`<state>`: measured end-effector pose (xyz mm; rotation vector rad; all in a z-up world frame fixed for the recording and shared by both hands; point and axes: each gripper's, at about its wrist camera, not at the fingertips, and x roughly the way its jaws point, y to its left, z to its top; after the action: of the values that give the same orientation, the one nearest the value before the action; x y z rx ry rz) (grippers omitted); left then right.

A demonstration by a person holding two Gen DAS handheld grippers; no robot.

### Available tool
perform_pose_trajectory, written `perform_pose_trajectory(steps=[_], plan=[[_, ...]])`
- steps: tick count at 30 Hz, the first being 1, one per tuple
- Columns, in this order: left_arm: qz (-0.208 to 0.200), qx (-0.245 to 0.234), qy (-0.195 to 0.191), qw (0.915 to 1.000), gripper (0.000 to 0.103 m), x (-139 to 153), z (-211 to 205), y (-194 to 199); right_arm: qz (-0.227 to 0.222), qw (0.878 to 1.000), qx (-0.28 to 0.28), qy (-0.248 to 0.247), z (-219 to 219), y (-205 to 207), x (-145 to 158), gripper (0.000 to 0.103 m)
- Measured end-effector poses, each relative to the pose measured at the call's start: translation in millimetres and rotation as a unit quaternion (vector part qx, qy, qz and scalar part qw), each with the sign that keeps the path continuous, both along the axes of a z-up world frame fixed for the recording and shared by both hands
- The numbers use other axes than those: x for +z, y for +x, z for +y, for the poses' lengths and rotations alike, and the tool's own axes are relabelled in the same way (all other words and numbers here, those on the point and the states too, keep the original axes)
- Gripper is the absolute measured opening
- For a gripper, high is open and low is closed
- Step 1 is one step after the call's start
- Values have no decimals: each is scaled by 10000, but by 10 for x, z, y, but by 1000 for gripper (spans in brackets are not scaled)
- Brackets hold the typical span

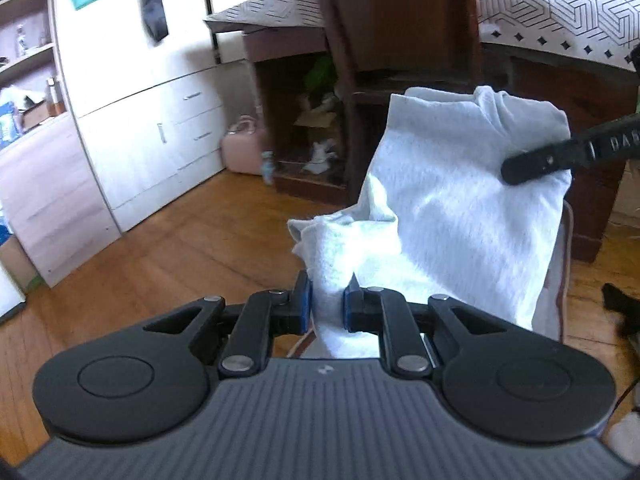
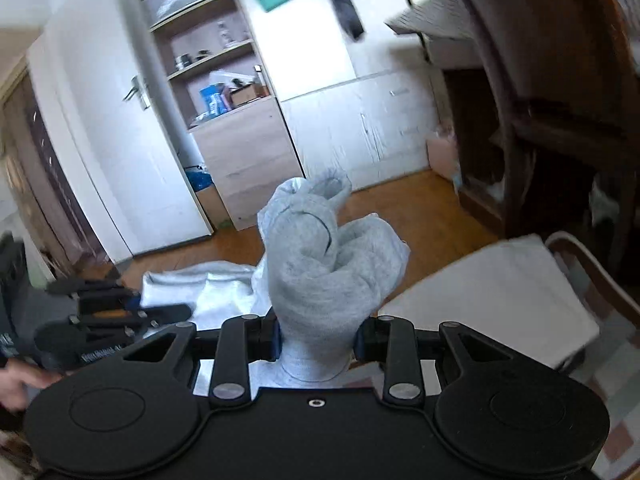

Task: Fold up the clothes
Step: 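Carry the folded shirt with both grippers over the clothes stack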

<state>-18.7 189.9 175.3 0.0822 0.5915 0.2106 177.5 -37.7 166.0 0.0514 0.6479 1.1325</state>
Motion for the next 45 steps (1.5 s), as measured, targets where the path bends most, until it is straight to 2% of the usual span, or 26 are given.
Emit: perform_pose_trajectory(steps=[5, 9, 11, 15, 18, 21, 24, 28, 31, 33, 36, 38, 40, 42, 43, 44, 45], plan=[[-322, 48, 398, 9987, 14, -278, -146, 377, -77, 9985, -502, 182, -15, 299, -168, 36], [-672, 133, 647, 9956, 13, -575, -284, 678, -11, 9929, -1154, 292, -124, 384, -641, 36], [-493, 96, 658, 9966, 13, -728, -375, 789, -25, 9935, -1121, 218, -162, 442, -827, 35], [-380, 68, 881, 9954, 13, -878, -509, 954, -154, 9911, -1302, 210, -182, 643, -880, 35], [-651, 106, 626, 9959, 13, -882, -523, 1003, -241, 9855, -1663, 229, -216, 631, -903, 35], [-705, 155, 636, 9954, 13, -1029, -596, 1028, -276, 9801, -1945, 303, -220, 621, -990, 35], [-554, 209, 533, 9968, 13, -1189, -561, 1133, -305, 9779, -2042, 313, -178, 710, -1158, 35], [-408, 187, 216, 9988, 13, -1410, -436, 1264, -501, 9805, -1864, 355, -199, 841, -1402, 35], [-283, 178, 310, 9990, 13, -1593, -409, 1349, -268, 9811, -1853, 483, -222, 941, -1674, 35], [-219, 225, 155, 9994, 13, -1635, -342, 1407, -293, 9814, -1836, 477, -188, 967, -1793, 35], [-387, 281, -26, 9989, 13, -1568, -268, 1441, -414, 9802, -1768, 789, -216, 1040, -1762, 35], [-591, 276, -68, 9978, 13, -1480, -232, 1489, -551, 9790, -1706, 971, -250, 1134, -1627, 35], [-728, 237, -471, 9960, 13, -1388, -139, 1617, -796, 9789, -1686, 842, -238, 1287, -1470, 35], [-617, 263, -1103, 9916, 13, -1428, -26, 1856, -756, 9771, -1860, 704, -230, 1519, -1433, 39], [-487, 280, -1372, 9890, 13, -1490, 21, 2003, -649, 9763, -1961, 649, -226, 1662, -1472, 49], [-242, 275, -1406, 9894, 14, -1628, 29, 2180, -436, 9760, -2045, 607, -218, 1836, -1599, 65], [30, 265, -1384, 9900, 15, -1784, 28, 2364, -176, 9747, -2164, 532, -210, 2008, -1755, 72]])
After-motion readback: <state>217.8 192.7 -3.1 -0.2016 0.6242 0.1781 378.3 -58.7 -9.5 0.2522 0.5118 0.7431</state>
